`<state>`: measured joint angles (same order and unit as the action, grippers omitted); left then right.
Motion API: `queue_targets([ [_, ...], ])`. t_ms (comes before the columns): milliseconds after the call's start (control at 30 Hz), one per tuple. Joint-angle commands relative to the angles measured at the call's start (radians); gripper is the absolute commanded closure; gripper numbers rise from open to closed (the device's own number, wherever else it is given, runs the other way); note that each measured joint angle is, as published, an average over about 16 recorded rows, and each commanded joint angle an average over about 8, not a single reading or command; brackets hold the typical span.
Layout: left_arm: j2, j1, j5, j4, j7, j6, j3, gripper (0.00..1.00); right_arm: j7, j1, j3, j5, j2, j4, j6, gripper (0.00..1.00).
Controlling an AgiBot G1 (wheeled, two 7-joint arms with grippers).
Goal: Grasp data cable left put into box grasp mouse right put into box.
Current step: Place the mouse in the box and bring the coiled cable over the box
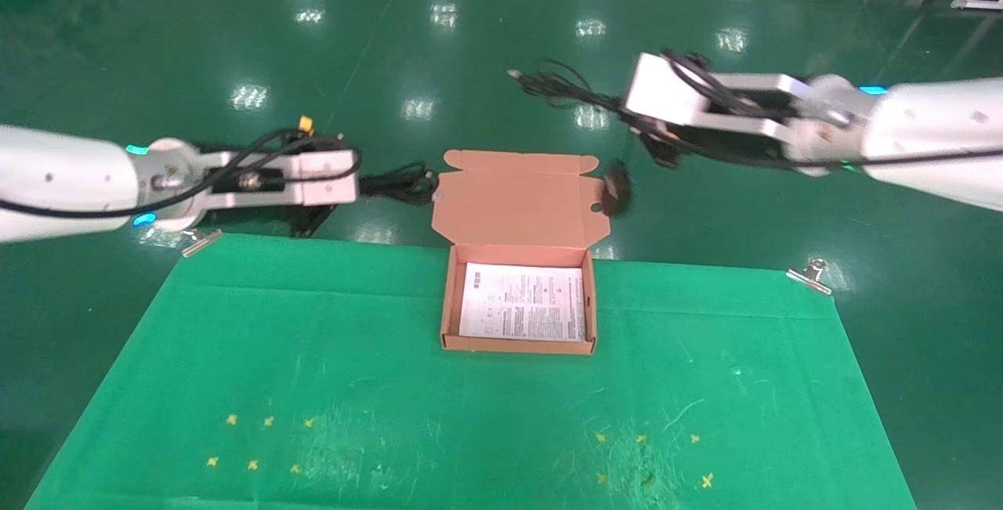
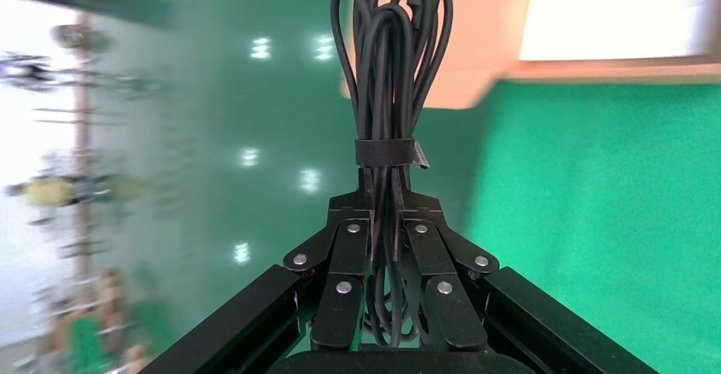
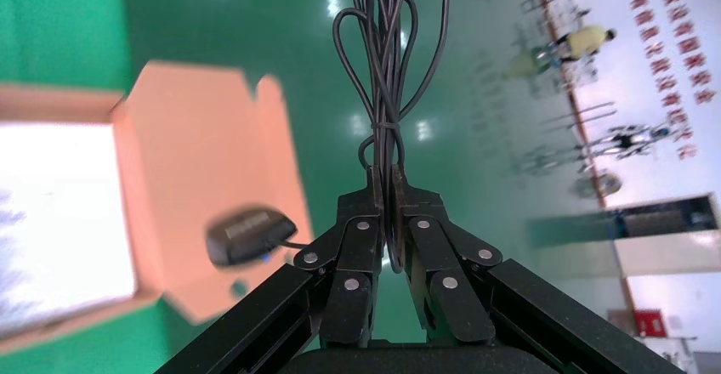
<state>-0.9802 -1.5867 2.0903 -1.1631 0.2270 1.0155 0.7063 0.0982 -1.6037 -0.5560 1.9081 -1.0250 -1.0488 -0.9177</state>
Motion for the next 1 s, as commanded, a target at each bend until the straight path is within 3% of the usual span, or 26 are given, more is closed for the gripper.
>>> queue_targets([
  [33,-0.014,-0.012,0.020,-0.004,0.001,-0.022,-0.001,1.00,-0.024,-0.030,-0.003,-0.003,-0.041,0.032,0.015,1.00],
  [400,-0.061,-0.056,0.080,0.028,0.007,-0.093,-0.007,1.00,-0.175,-0.131,-0.003,-0.058,-0.173,0.215,0.051,1.00],
  [1000,-0.031,-0.032,0.046,0.011,0.008,-0.056,-0.010,1.00,-0.222,-0.126,-0.014,-0.072,-0.207,0.290,0.045,1.00],
])
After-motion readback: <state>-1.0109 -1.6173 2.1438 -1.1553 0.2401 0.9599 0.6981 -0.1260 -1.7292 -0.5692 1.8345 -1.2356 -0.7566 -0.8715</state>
